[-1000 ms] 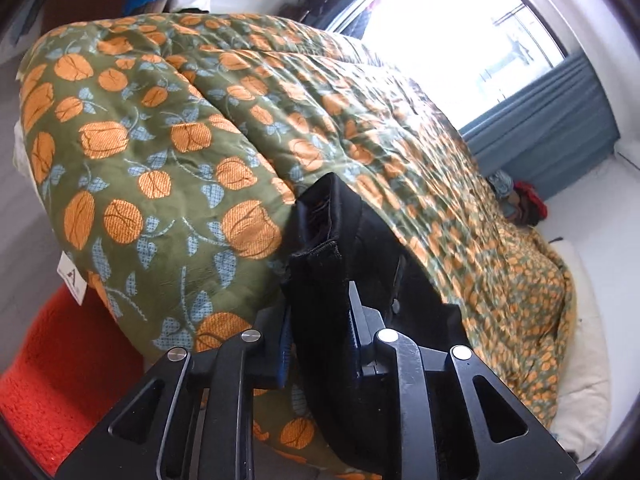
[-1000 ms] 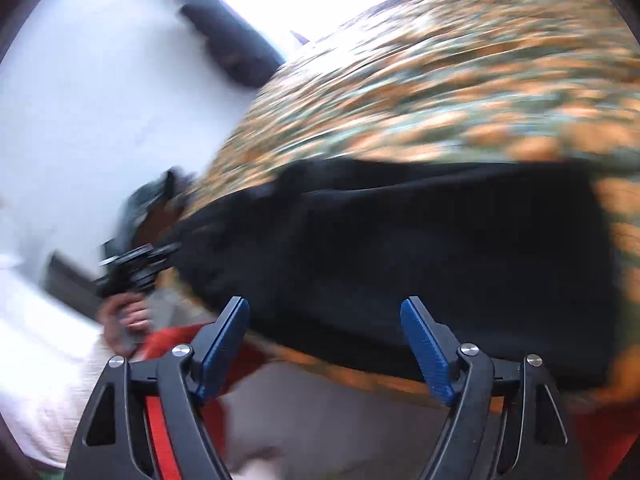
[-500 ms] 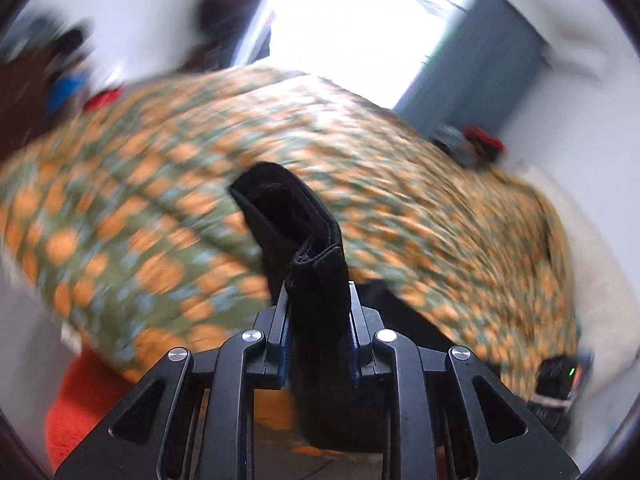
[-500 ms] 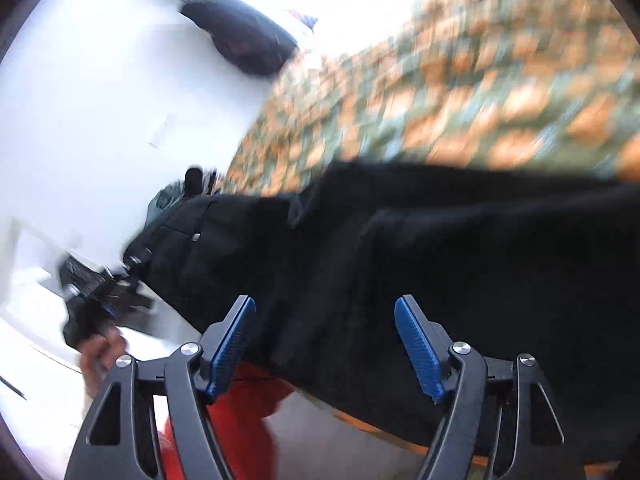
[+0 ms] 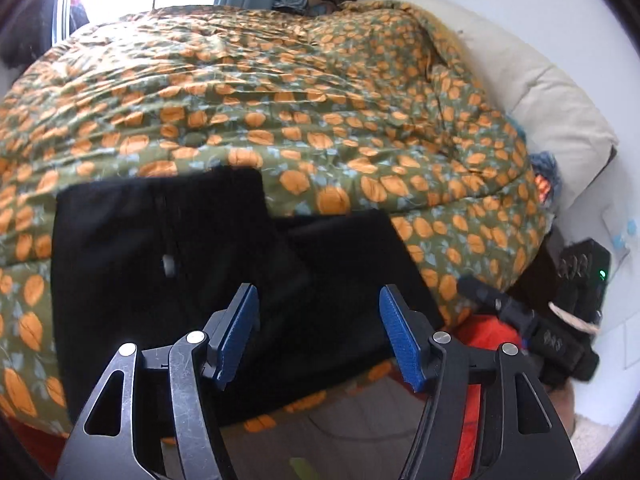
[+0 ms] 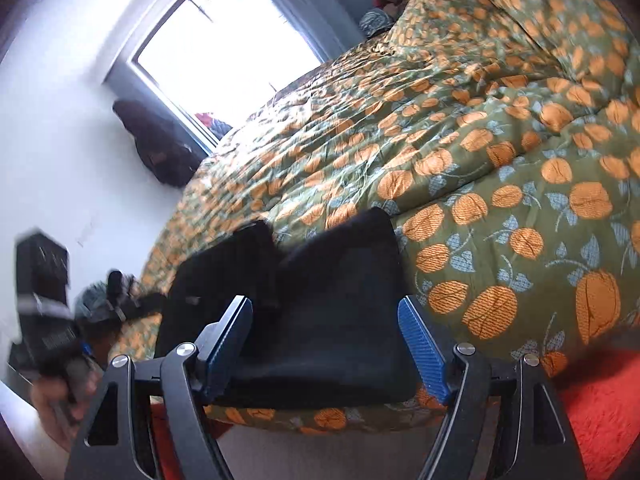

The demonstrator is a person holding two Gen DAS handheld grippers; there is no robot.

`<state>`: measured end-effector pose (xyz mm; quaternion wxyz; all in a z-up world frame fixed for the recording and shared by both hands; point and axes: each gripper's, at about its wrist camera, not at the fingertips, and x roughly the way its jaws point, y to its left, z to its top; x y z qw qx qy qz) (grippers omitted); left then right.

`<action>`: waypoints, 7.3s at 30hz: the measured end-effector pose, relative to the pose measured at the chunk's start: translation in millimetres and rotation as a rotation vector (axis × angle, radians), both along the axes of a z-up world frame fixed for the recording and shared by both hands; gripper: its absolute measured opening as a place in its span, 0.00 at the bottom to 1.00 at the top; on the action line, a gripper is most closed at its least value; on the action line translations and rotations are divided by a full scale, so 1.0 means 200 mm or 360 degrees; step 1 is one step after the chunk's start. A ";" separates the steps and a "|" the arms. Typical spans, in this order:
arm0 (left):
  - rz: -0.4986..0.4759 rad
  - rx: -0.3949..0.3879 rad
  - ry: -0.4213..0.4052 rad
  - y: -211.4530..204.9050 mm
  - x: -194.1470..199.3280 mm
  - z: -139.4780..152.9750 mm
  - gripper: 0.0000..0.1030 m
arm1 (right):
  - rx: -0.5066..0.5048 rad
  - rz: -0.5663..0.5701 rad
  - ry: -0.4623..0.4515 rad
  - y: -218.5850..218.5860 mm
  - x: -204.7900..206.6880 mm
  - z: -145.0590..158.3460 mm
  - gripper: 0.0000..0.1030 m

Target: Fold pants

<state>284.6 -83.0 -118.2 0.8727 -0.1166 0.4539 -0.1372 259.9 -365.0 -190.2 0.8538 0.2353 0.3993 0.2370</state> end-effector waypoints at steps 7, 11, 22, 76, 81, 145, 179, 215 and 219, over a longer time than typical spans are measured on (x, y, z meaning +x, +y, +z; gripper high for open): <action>0.0342 0.0174 -0.0103 0.54 -0.19 0.07 0.71 | 0.0184 0.0098 0.0130 0.05 0.07 -0.03 0.73; 0.0445 0.0235 -0.0011 0.71 -0.23 -0.10 0.57 | 0.0373 0.0360 0.0349 0.27 0.21 -0.09 0.73; 0.0371 0.0314 0.0077 0.57 -0.16 -0.37 0.50 | -0.0313 0.1117 0.0217 0.84 0.38 -0.12 0.72; 0.0238 0.0270 0.0086 0.43 -0.17 -0.18 0.75 | -0.0519 0.0910 0.0489 0.22 0.33 -0.03 0.33; 0.0220 0.0324 0.0139 0.36 -0.14 -0.24 0.75 | -0.0723 0.0812 0.0033 0.27 0.33 0.31 0.33; 0.0289 -0.0172 0.0497 0.63 -0.07 -0.45 0.86 | 0.0335 0.0263 0.0603 -0.16 0.23 -0.22 0.66; 0.0176 -0.0051 0.0142 0.49 0.05 0.06 0.17 | -0.0513 0.0831 0.0011 0.60 0.08 0.38 0.30; 0.0711 0.0784 0.0006 0.56 -0.30 0.06 0.97 | -0.0778 0.0302 -0.0095 0.79 -0.09 0.44 1.00; 0.0696 0.0728 0.0069 0.57 -0.33 0.05 0.97 | -0.0844 0.0308 -0.0131 0.81 -0.12 0.47 1.00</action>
